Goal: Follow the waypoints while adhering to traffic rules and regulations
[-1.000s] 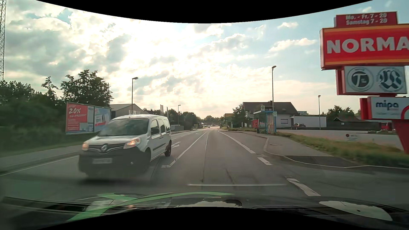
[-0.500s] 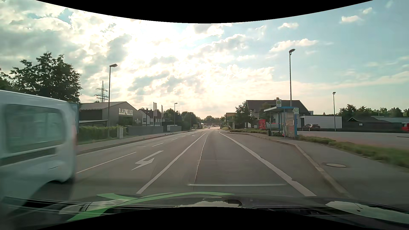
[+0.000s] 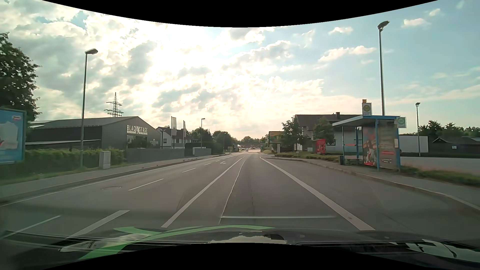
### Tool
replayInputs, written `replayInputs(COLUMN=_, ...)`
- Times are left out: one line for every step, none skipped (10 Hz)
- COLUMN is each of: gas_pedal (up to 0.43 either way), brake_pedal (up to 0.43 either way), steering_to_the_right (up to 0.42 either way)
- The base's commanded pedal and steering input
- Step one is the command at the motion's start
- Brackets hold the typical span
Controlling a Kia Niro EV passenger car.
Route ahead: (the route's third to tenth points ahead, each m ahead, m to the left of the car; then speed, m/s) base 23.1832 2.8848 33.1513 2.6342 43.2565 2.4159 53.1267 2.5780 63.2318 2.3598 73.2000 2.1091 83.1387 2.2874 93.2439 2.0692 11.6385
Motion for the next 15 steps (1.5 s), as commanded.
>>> replayInputs(gas_pedal=0.118, brake_pedal=0.0, steering_to_the_right=-0.009)
replayInputs(gas_pedal=0.118, brake_pedal=0.0, steering_to_the_right=-0.007)
replayInputs(gas_pedal=0.118, brake_pedal=0.0, steering_to_the_right=-0.006)
replayInputs(gas_pedal=0.13, brake_pedal=0.0, steering_to_the_right=-0.006)
replayInputs(gas_pedal=0.13, brake_pedal=0.0, steering_to_the_right=-0.006)
replayInputs(gas_pedal=0.13, brake_pedal=0.0, steering_to_the_right=-0.006)
replayInputs(gas_pedal=0.287, brake_pedal=0.0, steering_to_the_right=-0.006)
replayInputs(gas_pedal=0.39, brake_pedal=0.0, steering_to_the_right=-0.006)
replayInputs(gas_pedal=0.39, brake_pedal=0.0, steering_to_the_right=-0.006)
replayInputs(gas_pedal=0.248, brake_pedal=0.0, steering_to_the_right=-0.006)
replayInputs(gas_pedal=0.228, brake_pedal=0.0, steering_to_the_right=-0.005)
replayInputs(gas_pedal=0.22, brake_pedal=0.0, steering_to_the_right=-0.001)
replayInputs(gas_pedal=0.22, brake_pedal=0.0, steering_to_the_right=0.003)
replayInputs(gas_pedal=0.22, brake_pedal=0.0, steering_to_the_right=0.006)
replayInputs(gas_pedal=0.22, brake_pedal=0.0, steering_to_the_right=0.007)
